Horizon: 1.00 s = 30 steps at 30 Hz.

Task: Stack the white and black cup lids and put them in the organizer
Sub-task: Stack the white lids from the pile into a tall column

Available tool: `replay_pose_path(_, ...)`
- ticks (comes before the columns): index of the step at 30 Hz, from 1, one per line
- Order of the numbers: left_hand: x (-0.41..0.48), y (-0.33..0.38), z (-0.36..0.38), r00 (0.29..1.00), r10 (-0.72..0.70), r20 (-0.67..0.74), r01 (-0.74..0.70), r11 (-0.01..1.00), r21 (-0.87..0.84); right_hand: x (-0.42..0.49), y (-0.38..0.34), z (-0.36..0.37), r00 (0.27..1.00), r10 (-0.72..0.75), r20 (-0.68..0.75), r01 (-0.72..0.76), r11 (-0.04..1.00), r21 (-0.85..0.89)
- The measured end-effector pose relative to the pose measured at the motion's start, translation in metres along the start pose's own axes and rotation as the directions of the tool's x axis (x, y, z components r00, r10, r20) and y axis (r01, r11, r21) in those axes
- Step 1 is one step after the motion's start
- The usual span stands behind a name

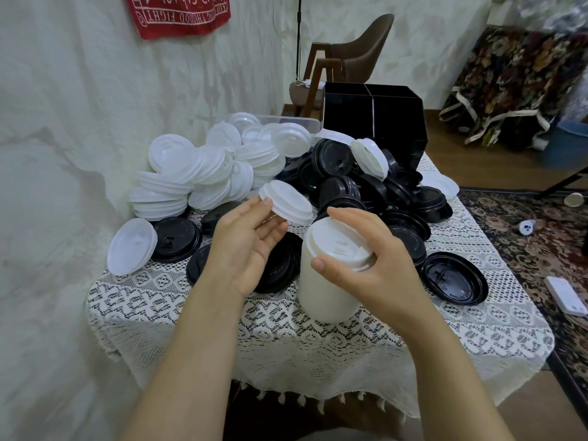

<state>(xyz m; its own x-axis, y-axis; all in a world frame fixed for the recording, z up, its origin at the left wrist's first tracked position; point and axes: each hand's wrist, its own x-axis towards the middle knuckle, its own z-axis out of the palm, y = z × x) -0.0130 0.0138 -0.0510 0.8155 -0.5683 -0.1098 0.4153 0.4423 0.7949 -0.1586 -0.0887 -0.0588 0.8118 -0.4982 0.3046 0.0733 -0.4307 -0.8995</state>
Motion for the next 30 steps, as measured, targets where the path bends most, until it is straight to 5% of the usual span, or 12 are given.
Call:
replay_pose_path(8,-0.006,0.001,0.001,0.998,-0.029,0.054,0.035,0.994,-0.105,0.0,-0.004,-0.004,0.999,-0.037,0.005,0.037,0.999,-0.011)
replay_pose_path(18,-0.014,-0.002,0.0,0.973,0.029,0.227,-0.019,0.999,-0.044,-0.003,0.004,-0.001,1.0,-0.002,0.007,0.002,0.999,-0.041)
replay_pose_path(30,-0.028,0.001,0.009,0.839,0.234,0.492,-0.401,0.876,0.268,0.007,-0.021,-0.001,0.99,-0.107,-0.087,0.101,0.992,-0.072)
